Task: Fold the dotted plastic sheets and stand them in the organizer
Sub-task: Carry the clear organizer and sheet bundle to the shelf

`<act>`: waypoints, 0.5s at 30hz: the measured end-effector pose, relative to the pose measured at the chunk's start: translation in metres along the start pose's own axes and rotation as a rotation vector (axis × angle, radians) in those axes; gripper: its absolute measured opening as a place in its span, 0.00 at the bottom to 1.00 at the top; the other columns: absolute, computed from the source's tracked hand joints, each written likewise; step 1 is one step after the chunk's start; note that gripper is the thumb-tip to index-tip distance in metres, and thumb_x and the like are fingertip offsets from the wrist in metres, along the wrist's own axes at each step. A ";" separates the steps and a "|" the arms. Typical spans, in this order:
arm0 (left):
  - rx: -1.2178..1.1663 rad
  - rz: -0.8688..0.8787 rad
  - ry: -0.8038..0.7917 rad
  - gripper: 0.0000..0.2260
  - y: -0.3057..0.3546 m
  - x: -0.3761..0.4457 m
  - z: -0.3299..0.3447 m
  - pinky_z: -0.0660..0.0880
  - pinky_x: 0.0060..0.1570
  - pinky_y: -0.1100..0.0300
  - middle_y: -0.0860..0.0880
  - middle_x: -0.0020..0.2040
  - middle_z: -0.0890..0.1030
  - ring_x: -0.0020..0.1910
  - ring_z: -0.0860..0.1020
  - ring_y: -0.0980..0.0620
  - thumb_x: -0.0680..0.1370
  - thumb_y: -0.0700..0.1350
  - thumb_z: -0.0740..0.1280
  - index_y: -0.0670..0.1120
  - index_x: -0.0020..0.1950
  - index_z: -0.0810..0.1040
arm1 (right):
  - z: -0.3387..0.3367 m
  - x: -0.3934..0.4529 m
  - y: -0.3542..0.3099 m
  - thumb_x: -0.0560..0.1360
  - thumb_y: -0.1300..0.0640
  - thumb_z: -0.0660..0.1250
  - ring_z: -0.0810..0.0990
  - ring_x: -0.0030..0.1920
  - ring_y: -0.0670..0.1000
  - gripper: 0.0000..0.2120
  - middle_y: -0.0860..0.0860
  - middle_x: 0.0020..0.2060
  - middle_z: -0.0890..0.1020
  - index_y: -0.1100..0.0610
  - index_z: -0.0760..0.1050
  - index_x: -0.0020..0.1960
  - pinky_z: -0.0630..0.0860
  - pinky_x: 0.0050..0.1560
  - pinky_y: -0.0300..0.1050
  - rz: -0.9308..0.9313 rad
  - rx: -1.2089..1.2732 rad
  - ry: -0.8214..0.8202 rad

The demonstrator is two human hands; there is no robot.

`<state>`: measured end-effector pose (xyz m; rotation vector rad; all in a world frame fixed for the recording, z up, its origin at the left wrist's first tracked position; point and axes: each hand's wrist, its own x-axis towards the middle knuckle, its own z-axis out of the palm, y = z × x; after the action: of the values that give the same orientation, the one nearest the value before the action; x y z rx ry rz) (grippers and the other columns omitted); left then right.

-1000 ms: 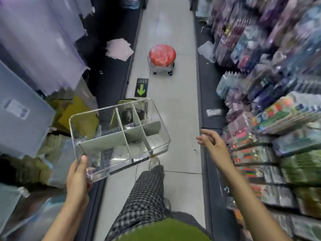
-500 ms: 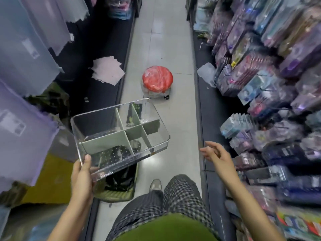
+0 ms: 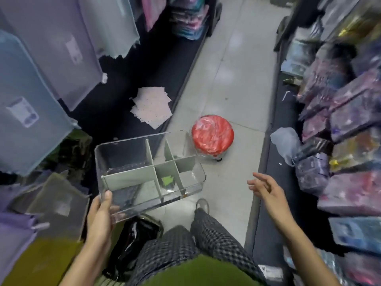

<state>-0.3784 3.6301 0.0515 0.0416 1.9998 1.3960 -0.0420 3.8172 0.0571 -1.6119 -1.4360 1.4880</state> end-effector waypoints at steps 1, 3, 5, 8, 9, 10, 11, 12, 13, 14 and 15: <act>-0.003 -0.005 0.031 0.06 0.009 0.009 0.010 0.66 0.18 0.69 0.44 0.38 0.75 0.27 0.73 0.53 0.81 0.51 0.60 0.53 0.46 0.73 | 0.002 0.030 -0.018 0.80 0.60 0.59 0.81 0.45 0.48 0.08 0.53 0.46 0.82 0.56 0.73 0.58 0.77 0.46 0.33 -0.013 -0.021 -0.040; -0.004 -0.024 0.095 0.07 0.023 0.026 0.027 0.66 0.25 0.62 0.45 0.39 0.76 0.32 0.74 0.48 0.80 0.54 0.60 0.52 0.50 0.73 | 0.013 0.087 -0.055 0.80 0.59 0.59 0.80 0.46 0.50 0.09 0.55 0.48 0.82 0.57 0.73 0.58 0.76 0.50 0.39 -0.035 -0.068 -0.121; -0.010 -0.045 0.158 0.11 0.035 0.044 0.039 0.62 0.31 0.58 0.44 0.41 0.77 0.32 0.70 0.49 0.80 0.56 0.59 0.51 0.56 0.72 | 0.030 0.138 -0.090 0.79 0.59 0.60 0.80 0.48 0.51 0.09 0.56 0.49 0.81 0.56 0.73 0.59 0.74 0.54 0.45 -0.061 -0.097 -0.184; -0.053 -0.077 0.258 0.12 0.051 0.075 0.058 0.61 0.32 0.60 0.44 0.41 0.76 0.30 0.67 0.51 0.80 0.56 0.59 0.51 0.58 0.72 | 0.063 0.211 -0.135 0.79 0.59 0.61 0.81 0.48 0.50 0.08 0.53 0.47 0.82 0.54 0.74 0.57 0.75 0.54 0.45 -0.100 -0.113 -0.265; -0.078 -0.094 0.284 0.12 0.055 0.087 0.064 0.62 0.32 0.60 0.44 0.41 0.76 0.31 0.68 0.51 0.80 0.55 0.60 0.51 0.58 0.72 | 0.076 0.233 -0.148 0.79 0.59 0.61 0.81 0.47 0.49 0.07 0.53 0.47 0.82 0.53 0.74 0.56 0.75 0.54 0.45 -0.111 -0.119 -0.292; -0.110 -0.113 0.308 0.11 0.060 0.100 0.071 0.64 0.30 0.60 0.45 0.40 0.76 0.32 0.70 0.49 0.80 0.55 0.60 0.51 0.57 0.71 | 0.089 0.255 -0.160 0.79 0.60 0.61 0.81 0.45 0.48 0.07 0.54 0.47 0.82 0.52 0.75 0.54 0.76 0.54 0.45 -0.124 -0.129 -0.318; -0.143 -0.132 0.331 0.09 0.064 0.113 0.078 0.68 0.27 0.62 0.45 0.39 0.76 0.33 0.73 0.47 0.80 0.53 0.60 0.50 0.56 0.71 | 0.103 0.276 -0.171 0.79 0.60 0.61 0.81 0.45 0.47 0.07 0.54 0.48 0.82 0.50 0.75 0.53 0.76 0.54 0.45 -0.139 -0.144 -0.343; -0.169 -0.148 0.352 0.08 0.070 0.127 0.085 0.70 0.23 0.65 0.44 0.39 0.75 0.34 0.74 0.45 0.80 0.52 0.60 0.50 0.55 0.71 | 0.117 0.297 -0.181 0.79 0.60 0.61 0.81 0.45 0.47 0.08 0.55 0.49 0.82 0.50 0.75 0.53 0.76 0.55 0.46 -0.153 -0.160 -0.366; -0.188 -0.161 0.375 0.07 0.076 0.143 0.092 0.69 0.20 0.68 0.44 0.38 0.75 0.34 0.75 0.44 0.81 0.52 0.60 0.50 0.55 0.71 | 0.130 0.317 -0.192 0.79 0.60 0.61 0.81 0.46 0.48 0.08 0.55 0.50 0.82 0.50 0.75 0.54 0.76 0.55 0.46 -0.162 -0.173 -0.387; -0.202 -0.174 0.398 0.07 0.083 0.158 0.099 0.69 0.20 0.68 0.44 0.39 0.75 0.34 0.75 0.44 0.81 0.51 0.60 0.49 0.55 0.71 | 0.143 0.336 -0.202 0.79 0.59 0.61 0.81 0.47 0.49 0.08 0.55 0.49 0.82 0.52 0.75 0.56 0.76 0.56 0.46 -0.163 -0.186 -0.401; -0.210 -0.192 0.420 0.08 0.088 0.173 0.105 0.71 0.24 0.65 0.43 0.40 0.76 0.35 0.75 0.44 0.81 0.52 0.60 0.50 0.56 0.70 | 0.155 0.354 -0.213 0.79 0.59 0.61 0.81 0.47 0.50 0.09 0.54 0.48 0.82 0.54 0.74 0.58 0.76 0.55 0.45 -0.155 -0.197 -0.409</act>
<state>-0.4836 3.8216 0.0172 -0.5652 2.1026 1.5734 -0.3164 4.1625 0.0698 -1.3109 -1.9370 1.6938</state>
